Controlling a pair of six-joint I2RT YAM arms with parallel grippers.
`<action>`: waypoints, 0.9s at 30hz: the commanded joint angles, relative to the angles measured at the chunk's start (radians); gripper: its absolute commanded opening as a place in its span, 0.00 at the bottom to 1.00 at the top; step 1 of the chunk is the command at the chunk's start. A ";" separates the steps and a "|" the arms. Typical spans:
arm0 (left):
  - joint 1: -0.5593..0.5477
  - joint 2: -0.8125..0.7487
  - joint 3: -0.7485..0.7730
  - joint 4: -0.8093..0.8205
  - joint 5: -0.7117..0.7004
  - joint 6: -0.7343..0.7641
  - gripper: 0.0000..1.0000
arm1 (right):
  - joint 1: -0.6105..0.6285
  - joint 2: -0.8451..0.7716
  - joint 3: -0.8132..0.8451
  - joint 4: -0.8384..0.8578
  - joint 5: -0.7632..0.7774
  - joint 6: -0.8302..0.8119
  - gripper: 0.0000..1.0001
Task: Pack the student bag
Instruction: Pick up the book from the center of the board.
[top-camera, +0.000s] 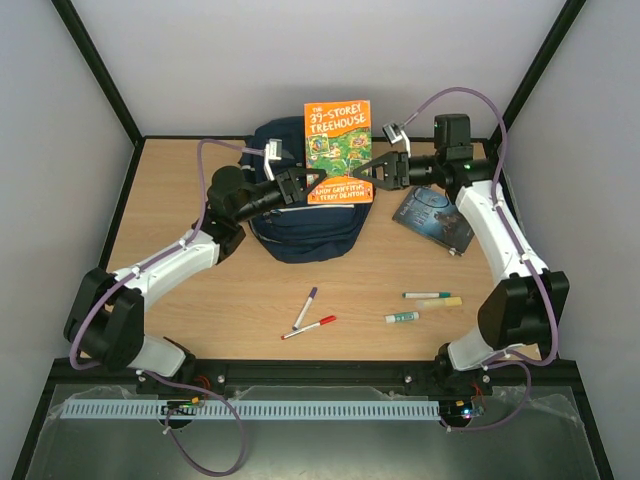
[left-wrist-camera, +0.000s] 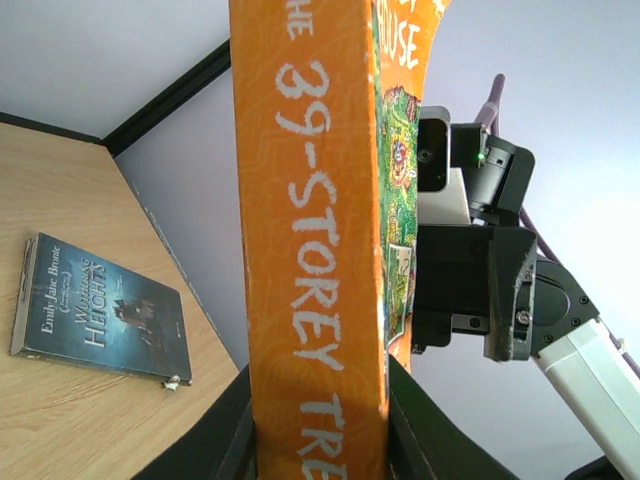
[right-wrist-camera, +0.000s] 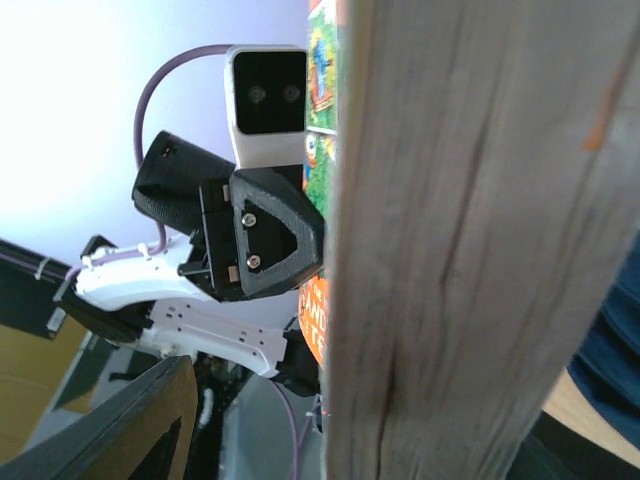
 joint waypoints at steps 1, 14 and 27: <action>0.009 -0.003 -0.012 0.048 -0.023 0.046 0.02 | 0.007 -0.051 -0.013 0.077 -0.003 0.087 0.62; 0.009 0.015 0.010 -0.120 -0.036 0.142 0.16 | -0.004 -0.054 -0.079 0.134 0.197 0.144 0.08; 0.010 0.022 0.232 -0.928 -0.366 0.791 0.69 | -0.343 -0.228 -0.480 0.159 0.480 -0.144 0.01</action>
